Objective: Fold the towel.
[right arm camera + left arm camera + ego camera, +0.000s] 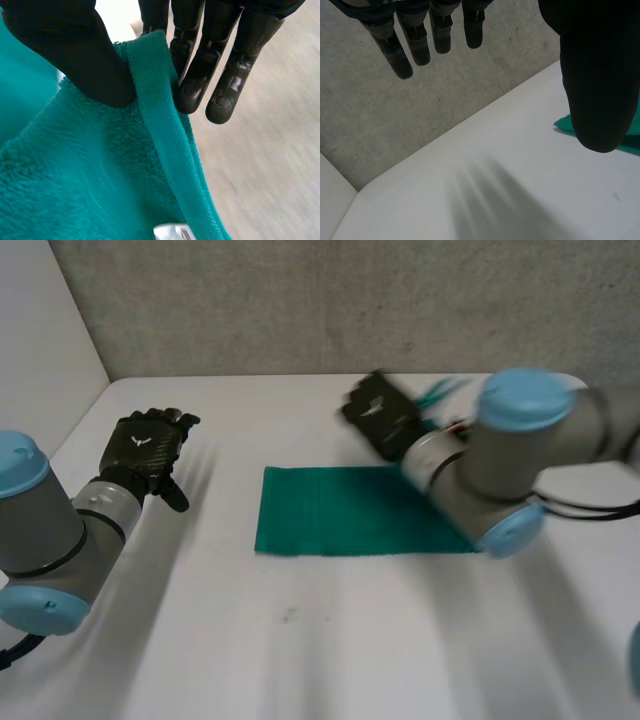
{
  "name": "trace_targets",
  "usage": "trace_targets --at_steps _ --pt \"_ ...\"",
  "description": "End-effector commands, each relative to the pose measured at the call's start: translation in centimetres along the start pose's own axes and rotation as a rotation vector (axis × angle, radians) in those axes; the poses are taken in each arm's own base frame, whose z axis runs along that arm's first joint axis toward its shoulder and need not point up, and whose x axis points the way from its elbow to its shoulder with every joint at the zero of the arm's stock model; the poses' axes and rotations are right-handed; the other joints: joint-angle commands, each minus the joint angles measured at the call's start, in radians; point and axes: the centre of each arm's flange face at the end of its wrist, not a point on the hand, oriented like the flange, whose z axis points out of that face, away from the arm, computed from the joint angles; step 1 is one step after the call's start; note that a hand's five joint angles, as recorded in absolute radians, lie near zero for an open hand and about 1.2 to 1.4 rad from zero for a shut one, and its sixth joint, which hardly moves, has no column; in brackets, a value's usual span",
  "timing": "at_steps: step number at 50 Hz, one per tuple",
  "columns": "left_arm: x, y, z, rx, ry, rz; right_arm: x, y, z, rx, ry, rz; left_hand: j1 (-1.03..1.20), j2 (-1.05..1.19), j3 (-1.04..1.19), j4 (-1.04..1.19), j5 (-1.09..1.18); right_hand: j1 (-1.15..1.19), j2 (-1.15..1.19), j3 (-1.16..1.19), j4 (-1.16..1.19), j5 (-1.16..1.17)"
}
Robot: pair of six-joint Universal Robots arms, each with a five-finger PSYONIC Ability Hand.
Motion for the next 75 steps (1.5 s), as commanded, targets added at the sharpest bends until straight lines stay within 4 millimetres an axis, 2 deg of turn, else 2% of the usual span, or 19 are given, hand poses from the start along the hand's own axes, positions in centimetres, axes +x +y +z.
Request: trace_targets --at_steps 1,4,5,6,9,12,14,16,18,22,29,30,36,41,55,56,61,67,75 --pt "0.3 -0.1 -0.1 0.004 0.009 -0.012 -8.7 -2.1 0.4 0.115 -0.188 0.009 -0.02 -0.028 -0.038 -0.029 -0.047 0.43 0.222 0.213 0.203 0.239" --pt "0.5 -0.3 -0.2 0.01 0.017 -0.011 -10.2 -1.3 0.4 0.098 -0.216 0.02 -0.02 -0.028 -0.038 -0.029 -0.047 0.315 0.106 0.097 0.088 0.124" --pt "0.6 -0.4 -0.2 0.012 0.018 -0.011 -10.6 -1.0 0.4 0.09 -0.223 0.026 -0.02 -0.028 -0.038 -0.029 -0.047 -0.041 -0.249 -0.258 -0.267 -0.232" --pt "0.9 -0.5 -0.2 0.019 0.025 -0.01 -10.5 -1.1 0.5 0.088 -0.218 0.026 -0.02 -0.028 -0.038 -0.029 -0.047 -0.213 -0.421 -0.431 -0.44 -0.404" --pt "1.4 -0.8 -0.2 0.03 0.04 -0.007 -8.9 -1.0 0.6 0.061 -0.169 0.049 -0.02 -0.028 -0.038 -0.029 -0.047 -0.606 -0.815 -0.824 -0.833 -0.797" --pt "2.8 -1.9 0.2 0.078 0.073 -0.002 -6.8 -1.5 0.5 0.03 -0.105 0.116 -0.02 -0.028 -0.038 -0.029 -0.047 -0.791 -1.0 -1.009 -1.018 -0.983" --pt "3.9 -2.5 0.7 0.107 0.096 -0.006 -4.1 -2.2 0.0 -0.003 -0.026 0.232 -0.02 -0.027 -0.038 -0.028 -0.046 -0.791 -1.0 -1.009 -1.018 -0.983" --pt "5.3 -3.1 1.1 0.132 0.132 -0.021 -3.4 -2.2 -0.4 -0.017 -0.007 0.282 -0.017 -0.024 -0.035 -0.025 -0.043 -0.791 -1.0 -1.009 -1.018 -0.983" --pt "6.3 -3.6 1.3 0.15 0.157 -0.038 -1.2 -1.2 -1.9 -0.082 0.052 0.448 -0.014 -0.021 -0.032 -0.022 -0.04 -0.791 -1.0 -1.009 -1.018 -0.983" --pt "8.9 -3.7 2.0 0.167 0.22 -0.069 0.4 1.3 -4.1 -0.19 0.095 0.582 -0.002 -0.01 -0.02 -0.011 -0.028 -0.791 -1.0 -1.009 -1.018 -0.983" --pt "12.6 -2.1 3.6 0.163 0.289 -0.059 -0.2 6.8 -7.9 -0.425 0.091 0.653 0.057 0.049 0.039 0.048 0.03 -0.791 -0.999 -1.008 -1.017 -0.982" --pt "13.0 -0.8 4.2 0.131 0.296 -0.057 -0.3 7.2 -8.2 -0.44 0.091 0.659 0.193 0.186 0.175 0.185 0.167 -0.773 -0.981 -0.99 -0.999 -0.964" --pt "13.5 1.3 3.9 0.022 0.322 -0.045 -0.6 9.1 -9.4 -0.502 0.101 0.683 0.303 0.296 0.285 0.295 0.277 -0.72 -0.928 -0.937 -0.946 -0.911" --pt "13.3 2.8 2.0 -0.129 0.345 0.023 -0.2 9.5 -9.9 -0.513 0.115 0.688 0.303 0.296 0.285 0.295 0.277 -0.664 -0.872 -0.882 -0.891 -0.855" --pt "12.9 3.3 2.3 -0.123 0.283 0.051 -1.0 9.6 -10.4 -0.529 0.101 0.694 0.57 0.563 0.552 0.562 0.544 -0.505 -0.714 -0.723 -0.732 -0.697" --pt "12.8 3.6 2.3 -0.129 0.279 0.068 -1.0 9.6 -10.4 -0.529 0.103 0.694 0.803 0.796 0.785 0.794 0.777 -0.488 -0.696 -0.706 -0.715 -0.679" --pt "12.2 3.3 1.9 -0.133 0.236 0.094 -1.0 9.5 -10.4 -0.521 0.109 0.689 1.149 1.141 1.131 1.14 1.122 -0.441 -0.649 -0.658 -0.668 -0.632" --pt "11.5 2.3 0.2 -0.138 0.206 0.103 -1.1 9.6 -10.4 -0.514 0.12 0.694 1.143 1.136 1.125 1.134 1.117 -0.42 -0.629 -0.638 -0.647 -0.611" --pt "11.5 3.0 -1.4 -0.166 0.217 0.107 -0.9 10.0 -10.3 -0.519 0.154 0.688 1.046 1.039 1.028 1.038 1.02 -0.353 -0.561 -0.57 -0.579 -0.544"
